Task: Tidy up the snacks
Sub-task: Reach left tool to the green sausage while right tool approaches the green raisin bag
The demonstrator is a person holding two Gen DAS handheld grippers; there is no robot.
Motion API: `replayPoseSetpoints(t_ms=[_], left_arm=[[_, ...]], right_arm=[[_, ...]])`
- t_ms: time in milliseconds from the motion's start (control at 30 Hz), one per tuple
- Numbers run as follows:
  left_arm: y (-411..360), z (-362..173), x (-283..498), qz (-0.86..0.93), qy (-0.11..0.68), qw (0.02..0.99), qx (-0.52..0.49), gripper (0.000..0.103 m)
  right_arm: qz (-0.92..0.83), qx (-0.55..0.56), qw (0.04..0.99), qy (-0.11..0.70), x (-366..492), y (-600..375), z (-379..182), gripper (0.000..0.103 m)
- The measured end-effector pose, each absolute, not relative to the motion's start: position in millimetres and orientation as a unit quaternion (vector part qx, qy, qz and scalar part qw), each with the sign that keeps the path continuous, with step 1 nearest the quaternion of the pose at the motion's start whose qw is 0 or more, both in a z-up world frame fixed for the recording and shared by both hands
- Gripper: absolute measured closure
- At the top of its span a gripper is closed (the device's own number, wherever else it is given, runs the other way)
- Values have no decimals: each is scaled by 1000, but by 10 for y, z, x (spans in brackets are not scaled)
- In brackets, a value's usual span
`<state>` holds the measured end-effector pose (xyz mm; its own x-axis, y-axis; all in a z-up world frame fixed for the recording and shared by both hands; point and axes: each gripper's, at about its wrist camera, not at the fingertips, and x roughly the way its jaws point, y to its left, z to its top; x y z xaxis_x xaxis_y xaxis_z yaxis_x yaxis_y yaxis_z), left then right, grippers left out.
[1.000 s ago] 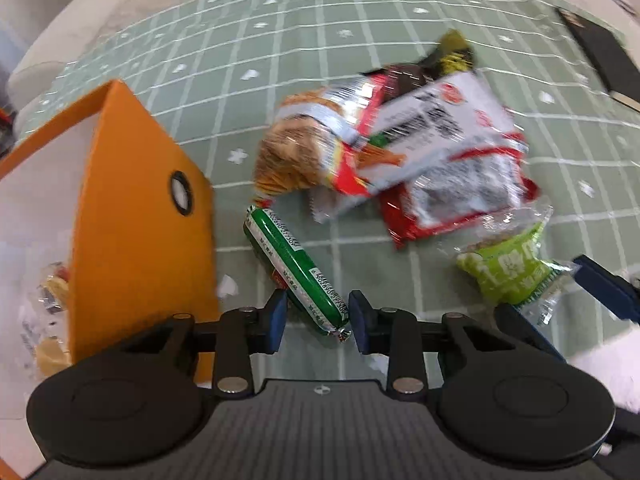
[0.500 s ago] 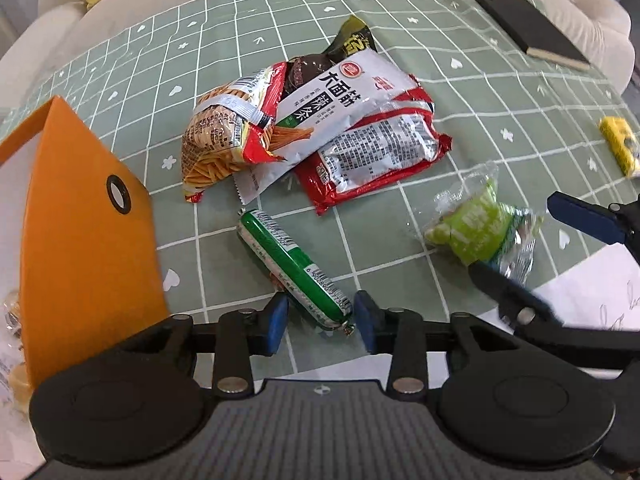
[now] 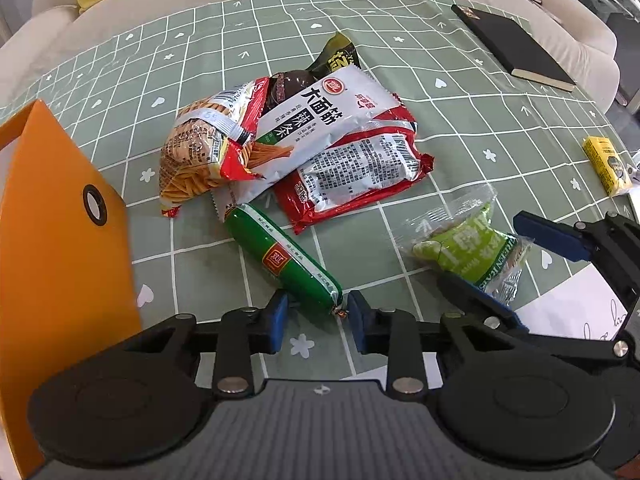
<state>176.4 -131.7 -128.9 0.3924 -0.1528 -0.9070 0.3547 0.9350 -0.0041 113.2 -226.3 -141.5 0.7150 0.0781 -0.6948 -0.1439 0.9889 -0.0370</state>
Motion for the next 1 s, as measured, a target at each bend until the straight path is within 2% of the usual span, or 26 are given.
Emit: replayPoseSetpoints(t_ms=[200, 400, 1000], left_arm=[[-1224, -1259, 1691, -153, 521, 836, 78, 74], [-1116, -1134, 1614, -156, 508, 845, 59, 77], [-888, -707, 1225, -202, 465, 862, 7, 82]], right_arm=[[34, -5, 921, 387, 1145, -2357, -1371, 46], [21, 13, 914, 404, 1121, -2386, -1311, 47], [46, 18, 922, 384, 798, -2191, -890, 48]])
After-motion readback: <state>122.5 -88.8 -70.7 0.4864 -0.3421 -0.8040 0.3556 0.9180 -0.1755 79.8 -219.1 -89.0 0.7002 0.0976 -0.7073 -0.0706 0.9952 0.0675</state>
